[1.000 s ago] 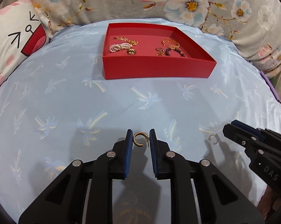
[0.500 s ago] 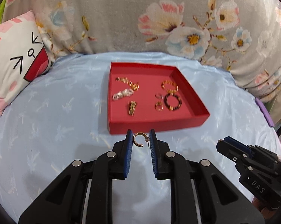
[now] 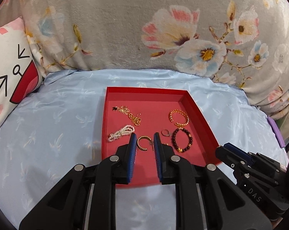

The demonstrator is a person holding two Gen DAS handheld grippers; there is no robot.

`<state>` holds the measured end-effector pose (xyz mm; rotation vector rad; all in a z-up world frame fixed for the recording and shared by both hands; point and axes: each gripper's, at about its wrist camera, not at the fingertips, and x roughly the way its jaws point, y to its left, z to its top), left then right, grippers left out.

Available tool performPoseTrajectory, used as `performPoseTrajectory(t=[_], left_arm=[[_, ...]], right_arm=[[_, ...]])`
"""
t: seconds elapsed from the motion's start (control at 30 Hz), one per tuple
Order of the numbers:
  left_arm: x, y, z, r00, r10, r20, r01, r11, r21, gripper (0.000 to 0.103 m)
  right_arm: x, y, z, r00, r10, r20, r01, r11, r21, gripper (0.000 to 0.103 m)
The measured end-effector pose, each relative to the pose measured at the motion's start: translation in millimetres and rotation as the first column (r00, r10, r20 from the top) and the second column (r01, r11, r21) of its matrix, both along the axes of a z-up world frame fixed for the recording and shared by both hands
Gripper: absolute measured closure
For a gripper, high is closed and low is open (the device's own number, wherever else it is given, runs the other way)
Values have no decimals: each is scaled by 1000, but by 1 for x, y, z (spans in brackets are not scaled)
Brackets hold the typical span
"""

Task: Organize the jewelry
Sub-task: 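Release the hoop earrings into the red box with both tools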

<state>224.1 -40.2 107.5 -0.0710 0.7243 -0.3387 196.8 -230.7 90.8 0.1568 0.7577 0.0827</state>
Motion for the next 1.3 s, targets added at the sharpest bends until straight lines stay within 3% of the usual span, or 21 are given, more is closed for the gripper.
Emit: performPoseTrajectory(t=[0.47, 1.0, 1.1, 1.23, 1.3], left_arm=[[66, -17, -37, 997, 3, -74, -2, 1000, 24, 85], [93, -31, -53, 995, 5, -97, -1, 999, 43, 85], [96, -33, -55, 995, -2, -101, 5, 999, 34, 84], [97, -30, -51, 996, 23, -90, -21, 1000, 18, 66], [96, -26, -48, 996, 33, -79, -32, 999, 8, 65]], right_arm=[[91, 8, -37, 998, 4, -62, -5, 1000, -8, 85], [127, 6, -53, 995, -13, -95, 10, 999, -32, 84], [127, 5, -52, 996, -12, -88, 9, 1000, -27, 80], [125, 3, -48, 997, -27, -72, 25, 999, -30, 76], [121, 1, -44, 998, -34, -59, 32, 999, -34, 75]])
